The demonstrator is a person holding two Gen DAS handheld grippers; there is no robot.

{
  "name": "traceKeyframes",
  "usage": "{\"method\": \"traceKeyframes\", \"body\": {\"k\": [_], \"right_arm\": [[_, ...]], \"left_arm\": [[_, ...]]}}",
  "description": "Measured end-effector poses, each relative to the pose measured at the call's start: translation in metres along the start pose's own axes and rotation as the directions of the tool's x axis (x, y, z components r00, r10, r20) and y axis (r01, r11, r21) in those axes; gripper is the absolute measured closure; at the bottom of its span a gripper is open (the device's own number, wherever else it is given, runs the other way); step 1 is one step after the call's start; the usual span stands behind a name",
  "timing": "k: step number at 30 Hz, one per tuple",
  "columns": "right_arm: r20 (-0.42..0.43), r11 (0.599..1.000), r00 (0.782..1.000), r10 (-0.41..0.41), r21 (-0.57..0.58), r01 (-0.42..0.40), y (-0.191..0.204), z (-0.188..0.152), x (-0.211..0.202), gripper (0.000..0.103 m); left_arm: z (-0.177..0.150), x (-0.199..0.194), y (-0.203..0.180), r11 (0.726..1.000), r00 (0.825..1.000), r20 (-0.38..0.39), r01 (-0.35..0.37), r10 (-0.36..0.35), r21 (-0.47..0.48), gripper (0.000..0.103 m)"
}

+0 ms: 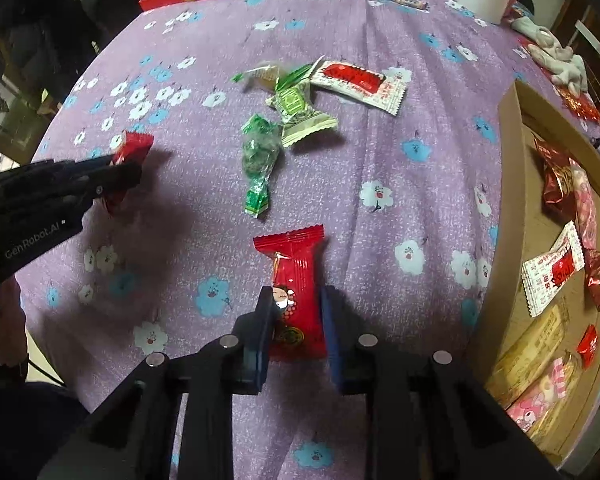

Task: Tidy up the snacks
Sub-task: 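Grasp a second red candy bar with the right gripper while the left holds its bar, then carry both red candy bars over the cardboard tray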

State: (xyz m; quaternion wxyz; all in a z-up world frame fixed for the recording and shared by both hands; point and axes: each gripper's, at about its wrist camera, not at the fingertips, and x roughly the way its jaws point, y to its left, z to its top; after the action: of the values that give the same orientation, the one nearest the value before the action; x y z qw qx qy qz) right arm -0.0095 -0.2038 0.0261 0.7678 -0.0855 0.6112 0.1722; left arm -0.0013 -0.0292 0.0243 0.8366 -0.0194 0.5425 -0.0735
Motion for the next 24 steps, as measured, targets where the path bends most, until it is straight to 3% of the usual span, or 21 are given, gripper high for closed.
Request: {"method": "traceKeyframes", "body": {"k": [11,24], "right_arm": [[-0.003,0.999,1.0,0.001,0.044,-0.001,-0.002,-0.001,-0.002,0.085],[0.144,0.993,0.989,0.012,0.112,-0.028,-0.026,-0.013,-0.056,0.086]], "left_arm": [[-0.001,0.003,-0.001,1.0,1.0,-0.011,0.007,-0.007,0.009,0.083],[0.02,-0.03,-0.049,0.991,0.994,0.06,0.087,-0.093,0.102,0.083]]}}
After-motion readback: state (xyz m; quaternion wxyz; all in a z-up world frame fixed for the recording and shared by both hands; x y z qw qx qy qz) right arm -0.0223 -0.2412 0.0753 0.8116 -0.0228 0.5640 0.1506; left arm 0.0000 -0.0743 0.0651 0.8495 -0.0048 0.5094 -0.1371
